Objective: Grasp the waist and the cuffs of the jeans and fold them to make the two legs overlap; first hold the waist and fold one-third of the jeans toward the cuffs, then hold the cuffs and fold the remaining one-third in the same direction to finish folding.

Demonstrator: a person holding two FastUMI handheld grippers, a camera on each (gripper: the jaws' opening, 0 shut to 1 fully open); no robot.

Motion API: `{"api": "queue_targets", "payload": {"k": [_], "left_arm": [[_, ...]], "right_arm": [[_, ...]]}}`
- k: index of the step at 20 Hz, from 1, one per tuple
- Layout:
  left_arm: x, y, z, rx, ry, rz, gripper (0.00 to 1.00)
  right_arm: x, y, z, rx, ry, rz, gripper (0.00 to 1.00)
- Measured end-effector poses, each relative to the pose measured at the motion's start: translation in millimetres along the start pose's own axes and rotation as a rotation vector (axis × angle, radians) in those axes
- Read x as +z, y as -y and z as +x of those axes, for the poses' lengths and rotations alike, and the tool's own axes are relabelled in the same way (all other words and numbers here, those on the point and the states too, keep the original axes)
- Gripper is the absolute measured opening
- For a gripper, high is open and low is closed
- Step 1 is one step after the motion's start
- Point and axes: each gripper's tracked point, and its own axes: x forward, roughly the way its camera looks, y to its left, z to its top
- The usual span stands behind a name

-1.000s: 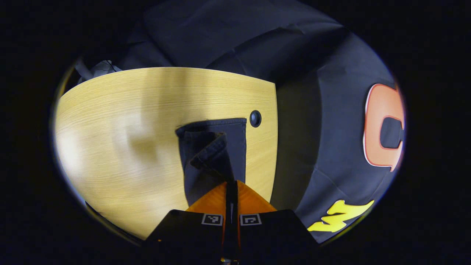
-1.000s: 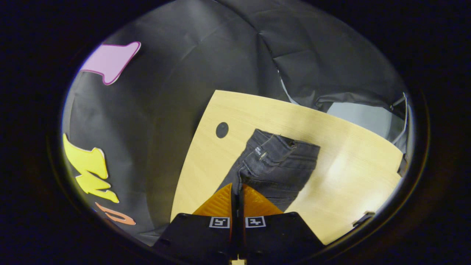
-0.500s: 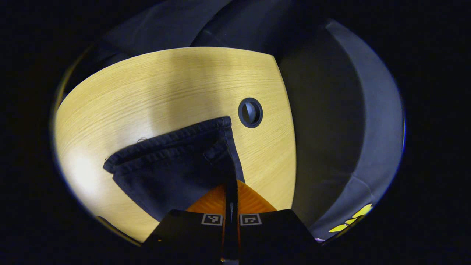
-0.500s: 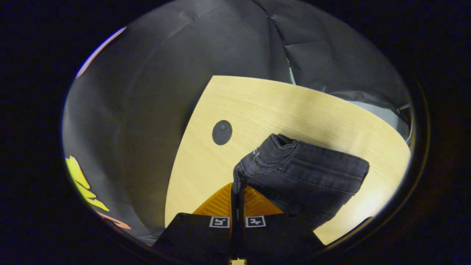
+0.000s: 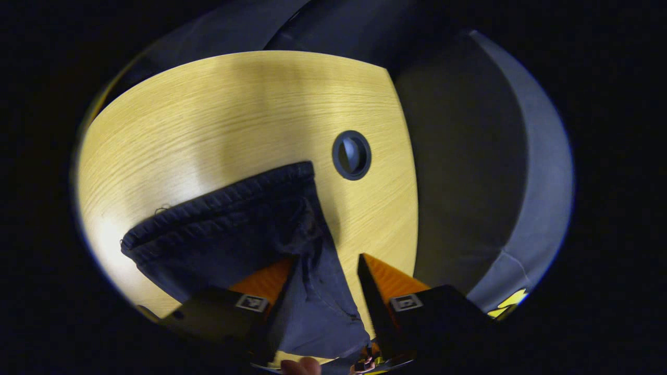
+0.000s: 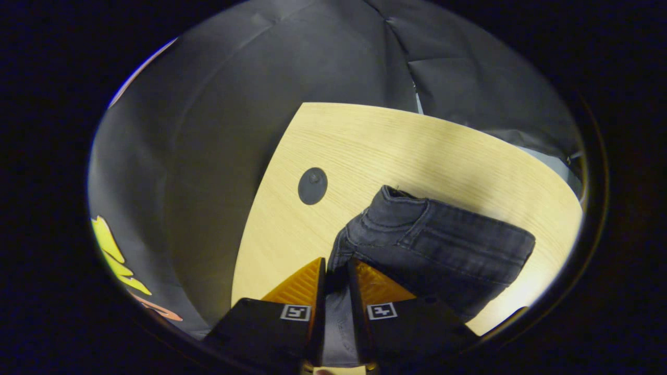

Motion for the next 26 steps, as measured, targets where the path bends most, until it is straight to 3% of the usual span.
{"api": "queue_targets", "payload": {"k": [1,2,4,6,7,8,9,11,13,14,15,16,18,19,20,21,26], "left_arm": [[5,8,-6,0.017,0.011,0.014,0.75],[9,18,-13,0.014,0.014,0.023,0.95],[21,45,-32,-0.008,0.036,0.027,0.95],[28,81,-61,-0.042,0.049,0.052,0.96],[29,103,-80,-0.068,0.063,0.09,0.96],[29,128,-102,-0.094,0.096,0.16,0.96],[28,145,-121,-0.092,0.129,0.239,0.96],[18,192,-171,-0.119,0.221,0.439,1.0],[0,242,-224,-0.187,0.315,0.643,0.96],[-11,237,-273,-0.214,0.379,0.739,0.96],[-74,266,-277,-0.237,0.442,0.822,0.96],[-50,242,-261,-0.259,0.498,0.892,0.97],[-93,266,-316,-0.293,0.586,0.977,0.97],[-92,269,-324,-0.316,0.629,1.004,0.97],[-97,261,-329,-0.326,0.676,1.02,0.97],[-116,260,-354,-0.338,0.719,1.046,0.97],[-173,229,-381,-0.339,0.844,1.196,0.96]], "right_arm": [[-1,-2,-7,0.01,-0.001,-0.005,0.29],[-1,-5,-8,0.024,0.004,-0.013,0.39],[5,-11,-17,0.045,0.054,-0.047,1.0],[9,-20,-45,0.069,0.103,-0.133,0.96],[10,-27,-61,0.085,0.139,-0.194,0.89],[9,-35,-79,0.101,0.186,-0.27,0.89],[8,-42,-97,0.118,0.244,-0.356,0.96],[-3,-57,-147,0.175,0.353,-0.517,0.96],[-21,-66,-192,0.21,0.455,-0.682,0.96],[-29,-66,-216,0.212,0.518,-0.773,0.96],[-35,-63,-240,0.199,0.586,-0.851,0.96],[-42,-61,-258,0.193,0.635,-0.907,0.96],[-71,-55,-291,0.19,0.693,-0.959,0.96],[-86,-51,-305,0.196,0.711,-0.972,0.89],[-98,-44,-314,0.194,0.725,-0.981,0.96],[-110,-38,-323,0.196,0.735,-0.995,0.97],[-150,2,-362,0.199,0.779,-0.969,0.98]]}}
